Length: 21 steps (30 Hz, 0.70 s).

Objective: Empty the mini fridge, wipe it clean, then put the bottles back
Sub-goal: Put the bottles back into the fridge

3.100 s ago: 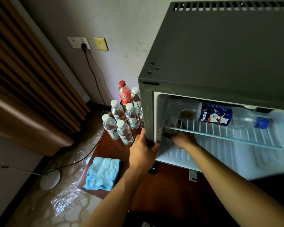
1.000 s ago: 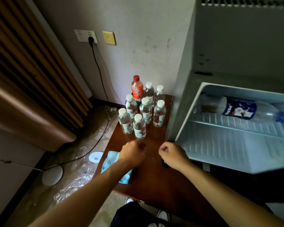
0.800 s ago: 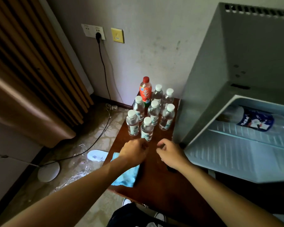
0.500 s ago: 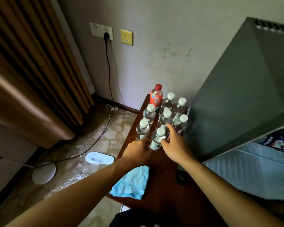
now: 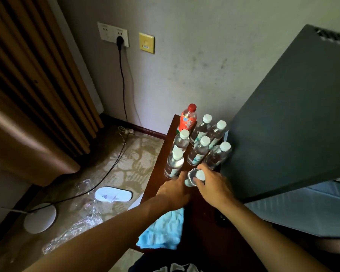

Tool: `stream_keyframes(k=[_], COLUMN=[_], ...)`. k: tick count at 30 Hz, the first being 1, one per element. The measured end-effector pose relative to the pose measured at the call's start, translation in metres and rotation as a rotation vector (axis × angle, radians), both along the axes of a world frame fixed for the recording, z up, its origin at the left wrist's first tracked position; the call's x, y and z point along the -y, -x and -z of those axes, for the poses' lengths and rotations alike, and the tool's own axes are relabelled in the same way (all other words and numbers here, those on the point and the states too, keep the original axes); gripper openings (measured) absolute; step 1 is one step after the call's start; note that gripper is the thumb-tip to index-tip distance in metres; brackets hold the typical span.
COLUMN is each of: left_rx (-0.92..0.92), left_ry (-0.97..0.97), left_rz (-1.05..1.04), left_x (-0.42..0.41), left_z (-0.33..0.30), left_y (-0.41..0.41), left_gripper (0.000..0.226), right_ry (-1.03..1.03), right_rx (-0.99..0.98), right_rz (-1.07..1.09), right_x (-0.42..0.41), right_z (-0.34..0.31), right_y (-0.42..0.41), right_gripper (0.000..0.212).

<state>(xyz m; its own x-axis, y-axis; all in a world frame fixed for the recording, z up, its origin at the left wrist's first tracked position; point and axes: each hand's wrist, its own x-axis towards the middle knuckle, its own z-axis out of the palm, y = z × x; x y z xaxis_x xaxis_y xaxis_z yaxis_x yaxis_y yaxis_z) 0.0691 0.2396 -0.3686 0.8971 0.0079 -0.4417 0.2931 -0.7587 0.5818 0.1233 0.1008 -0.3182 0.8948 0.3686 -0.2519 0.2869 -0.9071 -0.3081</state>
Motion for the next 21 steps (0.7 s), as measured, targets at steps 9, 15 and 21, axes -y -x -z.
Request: stream_keyframes(k=[9, 15, 21], left_rx=[-0.025, -0.081, -0.133], left_ry=[0.02, 0.061, 0.149], left_rz=[0.083, 0.122, 0.166], left_x=[0.022, 0.048, 0.075], left_z=[0.011, 0.027, 0.04], left_y=[-0.003, 0.004, 0.013], left_gripper=[0.071, 0.083, 0.075], right_ry=[-0.202, -0.447, -0.718], right_rx=[-0.055, -0.09, -0.115], right_rz=[0.132, 0.259, 0.463], right_x=[0.024, 0.068, 0.111], right_z=[0.003, 0.003, 0.0], right_y=[0.031, 0.065, 0.092], right_gripper=[0.018, 0.024, 0.024])
